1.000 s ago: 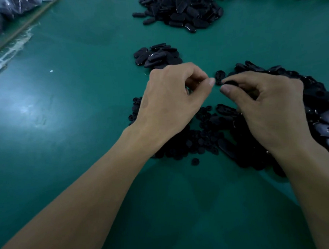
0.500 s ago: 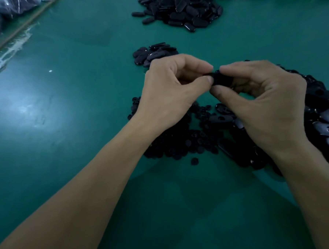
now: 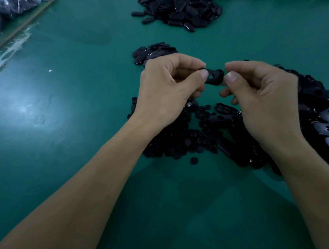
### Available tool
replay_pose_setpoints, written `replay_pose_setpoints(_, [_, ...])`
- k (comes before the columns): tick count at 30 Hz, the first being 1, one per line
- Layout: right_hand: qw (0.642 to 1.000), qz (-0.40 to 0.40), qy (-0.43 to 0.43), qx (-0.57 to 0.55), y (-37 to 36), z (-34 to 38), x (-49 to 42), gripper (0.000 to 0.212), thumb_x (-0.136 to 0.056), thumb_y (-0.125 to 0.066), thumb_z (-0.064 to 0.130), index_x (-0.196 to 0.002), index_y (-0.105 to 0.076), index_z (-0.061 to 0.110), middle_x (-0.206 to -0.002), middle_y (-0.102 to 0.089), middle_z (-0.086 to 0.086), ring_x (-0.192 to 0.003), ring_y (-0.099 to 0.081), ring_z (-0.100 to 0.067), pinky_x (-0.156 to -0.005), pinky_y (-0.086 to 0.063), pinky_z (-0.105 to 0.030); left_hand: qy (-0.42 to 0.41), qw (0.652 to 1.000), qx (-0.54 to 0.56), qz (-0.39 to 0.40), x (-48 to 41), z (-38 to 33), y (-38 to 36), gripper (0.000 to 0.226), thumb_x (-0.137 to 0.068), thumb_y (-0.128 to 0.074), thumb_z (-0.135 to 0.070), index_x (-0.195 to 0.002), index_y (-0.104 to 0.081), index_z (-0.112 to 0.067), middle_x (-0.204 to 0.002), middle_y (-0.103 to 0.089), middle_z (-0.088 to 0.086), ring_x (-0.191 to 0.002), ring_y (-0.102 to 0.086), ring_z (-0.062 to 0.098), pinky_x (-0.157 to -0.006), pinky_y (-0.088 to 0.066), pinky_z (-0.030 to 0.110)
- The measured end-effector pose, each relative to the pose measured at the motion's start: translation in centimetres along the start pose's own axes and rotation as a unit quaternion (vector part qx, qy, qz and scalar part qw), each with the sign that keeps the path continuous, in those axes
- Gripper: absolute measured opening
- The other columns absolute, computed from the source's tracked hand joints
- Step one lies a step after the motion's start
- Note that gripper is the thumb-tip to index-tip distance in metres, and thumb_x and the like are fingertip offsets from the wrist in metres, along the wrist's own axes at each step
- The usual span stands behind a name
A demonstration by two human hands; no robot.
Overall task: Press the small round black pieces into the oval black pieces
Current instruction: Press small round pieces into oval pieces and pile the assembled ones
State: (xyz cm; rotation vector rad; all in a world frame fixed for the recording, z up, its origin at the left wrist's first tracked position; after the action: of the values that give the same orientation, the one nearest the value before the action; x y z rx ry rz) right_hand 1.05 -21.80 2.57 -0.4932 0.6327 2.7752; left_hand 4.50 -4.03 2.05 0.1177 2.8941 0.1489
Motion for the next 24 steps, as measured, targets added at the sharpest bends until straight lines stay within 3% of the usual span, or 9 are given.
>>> replay_pose_setpoints(2, [0.99, 0.028, 0.032, 0.133, -0.6, 0.3, 0.3, 0.026, -0.097, -0.064, 0.03, -0.122, -0.068, 0.024, -0.095, -0.065, 0.018, -0.083, -0.063, -0.001, -0.077, -0.042, -0.006, 0.002, 0.999, 0.008, -0.039, -0.1, 0.1, 0.8, 0.01, -0.089, -0.073, -0.006, -0.087, -0.072, -0.016, -0.071, -0.074, 0.001, -0.068, -0.073, 0.02, -0.071, -0.063, 0.037])
replay_pose_setpoints(4, [0.962, 0.097, 0.07, 0.246, -2.1, 0.8, 0.8, 0.035, -0.095, -0.064, 0.039, -0.127, -0.066, 0.024, -0.098, -0.06, 0.008, -0.089, -0.054, -0.008, -0.08, -0.037, -0.015, 0.006, 0.998, 0.008, -0.067, -0.3, 0.3, 1.4, 0.01, -0.089, -0.073, -0.006, -0.087, -0.071, -0.016, -0.071, -0.074, 0.0, -0.07, -0.074, 0.02, -0.074, -0.063, 0.038])
replay_pose_setpoints(6, [0.937, 0.175, 0.086, 0.291, -3.7, 0.8, 1.4, 0.043, -0.092, -0.058, 0.05, -0.127, -0.066, 0.028, -0.096, -0.055, 0.004, -0.096, -0.048, -0.014, -0.081, -0.034, -0.028, 0.01, 0.997, 0.001, -0.077, -0.4, 0.4, 1.6, 0.01, -0.089, -0.073, -0.007, -0.087, -0.07, -0.017, -0.073, -0.075, 0.0, -0.071, -0.075, 0.021, -0.077, -0.063, 0.04])
replay_pose_setpoints(9, [0.921, 0.232, 0.089, 0.299, -4.9, 0.6, 2.1, 0.044, -0.09, -0.054, 0.053, -0.128, -0.066, 0.033, -0.087, -0.044, 0.008, -0.093, -0.038, -0.011, -0.078, -0.028, -0.028, 0.013, 0.997, 0.001, -0.078, -0.4, 0.5, 1.6, 0.012, -0.09, -0.073, -0.006, -0.087, -0.07, -0.017, -0.073, -0.075, 0.0, -0.071, -0.075, 0.019, -0.073, -0.063, 0.034])
replay_pose_setpoints(12, [0.925, 0.216, 0.1, 0.296, -4.8, 0.6, 2.1, 0.03, -0.094, -0.063, 0.04, -0.12, -0.071, 0.029, -0.086, -0.05, 0.004, -0.091, -0.044, -0.016, -0.078, -0.031, -0.03, 0.009, 0.997, 0.006, -0.077, -0.3, 0.4, 1.5, 0.012, -0.092, -0.071, -0.002, -0.091, -0.069, -0.014, -0.074, -0.073, -0.001, -0.069, -0.074, 0.015, -0.068, -0.06, 0.026])
replay_pose_setpoints(16, [0.932, 0.194, 0.104, 0.289, -4.8, 0.5, 2.1, 0.018, -0.094, -0.068, 0.028, -0.109, -0.075, 0.022, -0.083, -0.052, 0.003, -0.087, -0.05, -0.02, -0.079, -0.042, -0.037, 0.001, 0.997, -0.009, -0.08, -0.4, 0.2, 1.6, 0.013, -0.094, -0.067, -0.002, -0.1, -0.07, -0.012, -0.079, -0.073, 0.0, -0.07, -0.072, 0.014, -0.07, -0.061, 0.028])
replay_pose_setpoints(24, [0.942, 0.176, 0.108, 0.264, -4.6, 0.8, 2.2, 0.019, -0.09, -0.07, 0.037, -0.1, -0.074, 0.021, -0.082, -0.058, 0.001, -0.084, -0.055, -0.022, -0.078, -0.048, -0.042, -0.011, 0.996, -0.028, -0.089, -0.4, 0.1, 1.7, 0.013, -0.092, -0.068, -0.003, -0.095, -0.072, -0.015, -0.079, -0.075, -0.003, -0.073, -0.074, 0.014, -0.068, -0.058, 0.025])
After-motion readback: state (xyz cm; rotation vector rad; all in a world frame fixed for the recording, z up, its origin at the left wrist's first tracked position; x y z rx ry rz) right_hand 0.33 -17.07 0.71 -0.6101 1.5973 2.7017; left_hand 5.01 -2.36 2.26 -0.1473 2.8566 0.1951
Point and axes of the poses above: each hand's wrist, its own x-axis away from the middle knuckle, its own y-axis out of the back of the hand, z = x × y, the point moved 9 cm from there along -x, towards the middle knuckle
